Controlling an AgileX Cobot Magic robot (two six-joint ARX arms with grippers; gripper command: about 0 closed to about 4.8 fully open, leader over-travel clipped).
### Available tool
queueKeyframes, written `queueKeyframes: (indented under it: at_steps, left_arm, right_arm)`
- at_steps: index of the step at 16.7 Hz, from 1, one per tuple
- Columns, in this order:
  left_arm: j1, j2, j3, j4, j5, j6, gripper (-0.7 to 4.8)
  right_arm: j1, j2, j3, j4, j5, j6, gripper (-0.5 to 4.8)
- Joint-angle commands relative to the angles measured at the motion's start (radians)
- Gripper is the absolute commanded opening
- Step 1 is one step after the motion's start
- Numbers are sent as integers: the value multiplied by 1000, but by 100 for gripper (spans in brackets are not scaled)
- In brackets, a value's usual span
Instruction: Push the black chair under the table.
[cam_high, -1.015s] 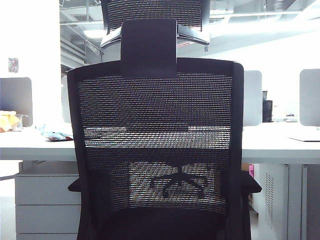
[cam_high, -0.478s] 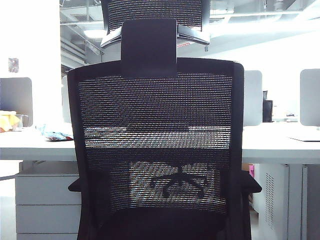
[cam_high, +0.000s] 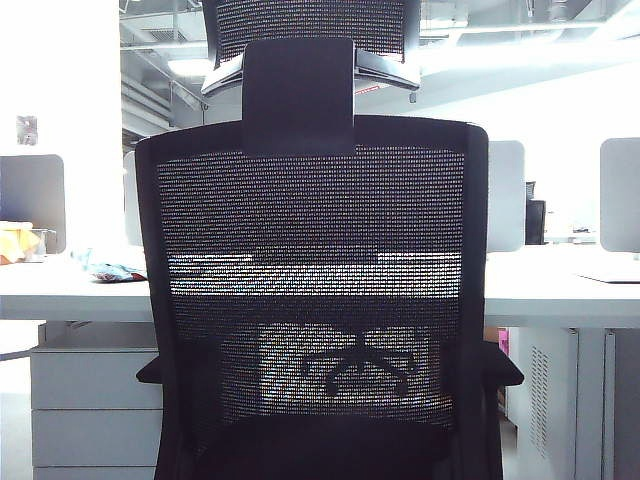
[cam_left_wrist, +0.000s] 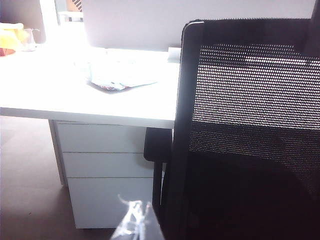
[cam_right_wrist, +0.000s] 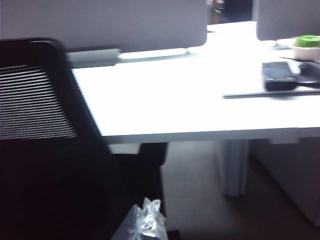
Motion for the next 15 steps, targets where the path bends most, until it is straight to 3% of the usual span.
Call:
queueKeyframes:
  at_steps: [1, 15]
  left_arm:
    - [0, 1, 0, 13, 4, -3, -5]
    - [0, 1, 0, 12, 4, -3, -5]
  right_arm:
    - [19, -37, -26, 45, -57, -3, 0]
    - [66, -134, -116, 15, -26, 34, 0]
